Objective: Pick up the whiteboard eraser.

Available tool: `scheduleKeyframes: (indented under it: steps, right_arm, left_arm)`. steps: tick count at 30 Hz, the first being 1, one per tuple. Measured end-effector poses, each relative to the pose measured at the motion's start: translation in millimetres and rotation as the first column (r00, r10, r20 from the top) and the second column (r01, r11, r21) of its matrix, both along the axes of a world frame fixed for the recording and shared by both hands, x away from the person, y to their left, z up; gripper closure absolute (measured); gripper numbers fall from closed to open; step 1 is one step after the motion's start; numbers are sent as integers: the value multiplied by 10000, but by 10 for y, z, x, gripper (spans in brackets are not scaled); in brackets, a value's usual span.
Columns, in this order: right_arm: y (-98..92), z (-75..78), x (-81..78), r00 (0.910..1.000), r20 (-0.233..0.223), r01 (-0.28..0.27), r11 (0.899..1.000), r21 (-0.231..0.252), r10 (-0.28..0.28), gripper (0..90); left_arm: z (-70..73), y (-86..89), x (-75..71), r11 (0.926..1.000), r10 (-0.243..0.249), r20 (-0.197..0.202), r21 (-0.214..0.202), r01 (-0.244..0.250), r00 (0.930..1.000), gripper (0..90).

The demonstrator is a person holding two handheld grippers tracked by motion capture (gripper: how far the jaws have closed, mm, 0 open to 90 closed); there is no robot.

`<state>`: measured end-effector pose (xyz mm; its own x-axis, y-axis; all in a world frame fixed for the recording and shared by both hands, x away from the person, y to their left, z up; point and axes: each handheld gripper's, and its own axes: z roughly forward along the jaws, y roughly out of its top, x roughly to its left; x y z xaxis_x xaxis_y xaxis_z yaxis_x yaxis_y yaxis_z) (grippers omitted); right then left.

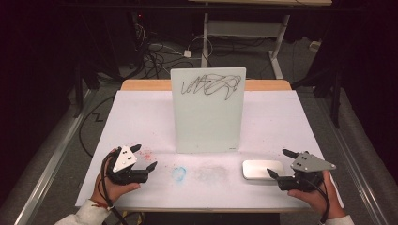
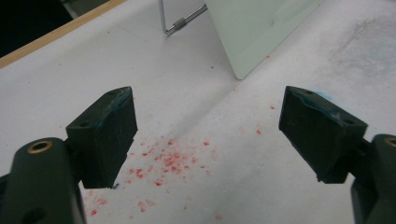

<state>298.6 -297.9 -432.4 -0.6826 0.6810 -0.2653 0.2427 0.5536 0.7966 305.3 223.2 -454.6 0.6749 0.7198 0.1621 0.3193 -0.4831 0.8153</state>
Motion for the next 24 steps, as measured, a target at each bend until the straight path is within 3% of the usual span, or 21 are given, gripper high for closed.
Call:
scheduleKeyframes:
  steps: [9, 10, 14, 16, 17, 20, 21, 22, 23, 24]
  right_arm:
    - [-36, 22, 63, 9986, -426, -333, 9990, -289, 321, 175]
    - [-34, 39, 122, 9969, -652, -466, 9973, -561, 429, 174]
    - [4, 87, 237, 9903, -1175, -851, 9926, -869, 746, 180]
    - [53, 97, 310, 9812, -1648, -1260, 9800, -1541, 1003, 194]
    - [83, 98, 355, 9745, -1935, -1519, 9691, -1946, 1139, 204]
    - [147, 102, 442, 9581, -2516, -1989, 9496, -2421, 1366, 206]
    - [147, 102, 442, 9581, -2516, -1989, 9496, -2421, 1366, 206]
    - [220, 99, 498, 9414, -2943, -2529, 9219, -2935, 1646, 205]
    - [220, 99, 498, 9414, -2943, -2529, 9219, -2935, 1646, 205]
    - [254, 92, 516, 9295, -3213, -2848, 9058, -3136, 1810, 207]
  left_arm:
    - [-67, -57, -1, 9996, -245, -403, 161, 251, 9989, 186]
    - [-73, -64, -6, 9993, -278, -405, 236, 288, 9988, 186]
    - [-72, -70, -26, 9991, -328, -414, 256, 339, 9986, 186]
    - [-86, -76, -37, 9984, -362, -454, 409, 381, 9983, 186]
    - [-102, -76, -41, 9976, -416, -565, 530, 446, 9975, 186]
    - [-112, -78, -48, 9969, -444, -617, 623, 482, 9971, 186]
    - [-114, -76, -54, 9964, -469, -677, 673, 515, 9966, 186]
    - [-119, -76, -58, 9962, -475, -734, 696, 526, 9962, 186]
    - [-125, -76, -61, 9958, -468, -786, 749, 527, 9958, 186]
    - [-132, -78, -65, 9951, -476, -812, 821, 543, 9956, 186]
